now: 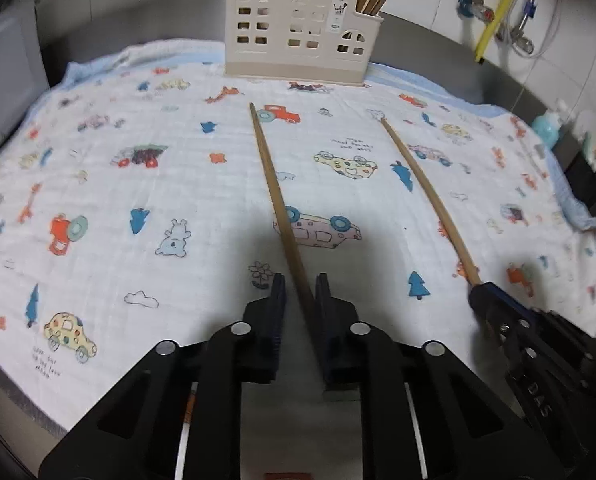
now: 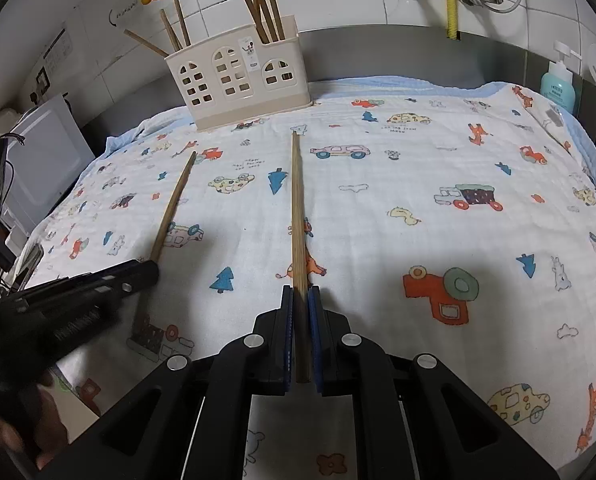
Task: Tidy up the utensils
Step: 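Close the left tool on a chopstick while the right tool lifts its chopstick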
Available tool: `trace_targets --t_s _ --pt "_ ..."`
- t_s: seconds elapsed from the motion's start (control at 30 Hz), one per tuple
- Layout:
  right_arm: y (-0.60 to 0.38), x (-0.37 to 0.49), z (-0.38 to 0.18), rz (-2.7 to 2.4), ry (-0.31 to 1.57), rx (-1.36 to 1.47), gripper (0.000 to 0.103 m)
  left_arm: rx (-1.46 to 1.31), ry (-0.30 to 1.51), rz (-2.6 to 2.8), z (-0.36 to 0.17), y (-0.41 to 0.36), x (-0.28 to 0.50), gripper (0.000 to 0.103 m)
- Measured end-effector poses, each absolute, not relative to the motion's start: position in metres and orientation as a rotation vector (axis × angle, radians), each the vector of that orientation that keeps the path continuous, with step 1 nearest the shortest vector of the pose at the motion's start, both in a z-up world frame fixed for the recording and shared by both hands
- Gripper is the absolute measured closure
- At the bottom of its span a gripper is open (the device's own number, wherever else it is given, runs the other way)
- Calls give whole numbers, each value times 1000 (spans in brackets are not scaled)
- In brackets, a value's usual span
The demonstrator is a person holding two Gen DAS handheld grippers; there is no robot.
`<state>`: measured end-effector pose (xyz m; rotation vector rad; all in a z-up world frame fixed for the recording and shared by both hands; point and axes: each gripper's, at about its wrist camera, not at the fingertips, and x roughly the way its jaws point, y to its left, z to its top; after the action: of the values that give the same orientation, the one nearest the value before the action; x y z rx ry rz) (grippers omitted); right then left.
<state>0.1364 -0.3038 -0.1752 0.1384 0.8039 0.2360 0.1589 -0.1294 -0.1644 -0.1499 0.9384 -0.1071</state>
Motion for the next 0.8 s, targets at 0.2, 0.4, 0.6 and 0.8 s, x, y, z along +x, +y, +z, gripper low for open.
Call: trace_targets --t_s 0.2,0.4,0.6,0.8 --pt "-304 134 -176 234 796 144 95 -149 908 -184 -168 -121 153 90" --pt "-305 134 -177 232 794 147 95 -142 918 -150 -169 -131 153 87" --pt "-304 134 -177 233 794 148 95 -122 943 -95 -167 -136 156 87" --pt "-304 134 -176 231 795 141 96 -108 947 -79 -167 -138 156 90"
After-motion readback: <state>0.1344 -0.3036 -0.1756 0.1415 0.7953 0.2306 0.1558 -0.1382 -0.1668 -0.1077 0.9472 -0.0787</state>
